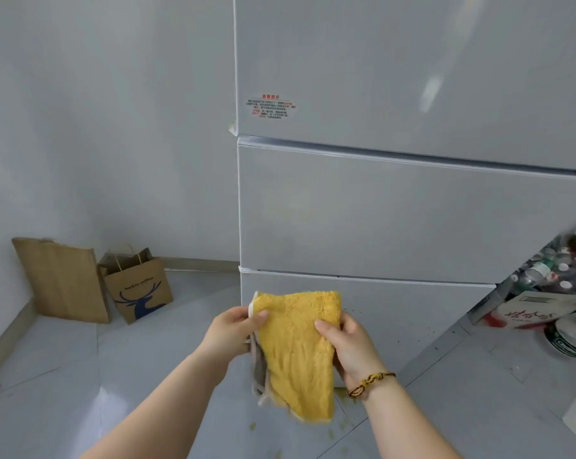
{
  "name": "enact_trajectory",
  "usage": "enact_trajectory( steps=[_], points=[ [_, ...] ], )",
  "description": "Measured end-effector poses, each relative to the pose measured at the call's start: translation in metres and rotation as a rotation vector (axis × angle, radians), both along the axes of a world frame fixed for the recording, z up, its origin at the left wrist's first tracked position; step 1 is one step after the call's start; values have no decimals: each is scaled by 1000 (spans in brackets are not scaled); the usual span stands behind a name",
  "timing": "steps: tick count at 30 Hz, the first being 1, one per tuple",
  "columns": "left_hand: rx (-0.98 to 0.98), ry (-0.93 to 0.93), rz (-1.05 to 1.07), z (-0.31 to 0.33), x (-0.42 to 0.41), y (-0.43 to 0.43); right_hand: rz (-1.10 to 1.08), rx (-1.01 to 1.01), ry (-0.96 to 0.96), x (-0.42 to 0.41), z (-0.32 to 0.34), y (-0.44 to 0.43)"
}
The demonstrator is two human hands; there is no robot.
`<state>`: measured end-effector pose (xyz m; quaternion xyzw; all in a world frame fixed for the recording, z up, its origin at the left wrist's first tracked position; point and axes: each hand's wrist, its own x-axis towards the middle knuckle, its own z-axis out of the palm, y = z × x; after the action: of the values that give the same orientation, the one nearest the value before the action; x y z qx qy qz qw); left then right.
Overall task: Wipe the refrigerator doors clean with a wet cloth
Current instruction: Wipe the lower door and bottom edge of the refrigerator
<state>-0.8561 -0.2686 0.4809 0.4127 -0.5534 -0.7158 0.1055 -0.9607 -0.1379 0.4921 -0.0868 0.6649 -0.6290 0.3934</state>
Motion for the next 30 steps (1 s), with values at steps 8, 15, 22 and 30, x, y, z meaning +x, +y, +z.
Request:
enact_trajectory(
  steps=[8,15,22,30],
  points=[
    [-276,-191,203,-37,-57,-35,-196,145,244,-33,-16,20],
    [-171,-185,57,-77,-84,-79,-215,217,279,-56,-37,34],
    [-405,-286,7,-79,-84,-89,-259,267,316,-62,-56,41],
    [-616,-412,-81,-83,-82,-92,-359,281,439,-59,-57,37]
  ],
)
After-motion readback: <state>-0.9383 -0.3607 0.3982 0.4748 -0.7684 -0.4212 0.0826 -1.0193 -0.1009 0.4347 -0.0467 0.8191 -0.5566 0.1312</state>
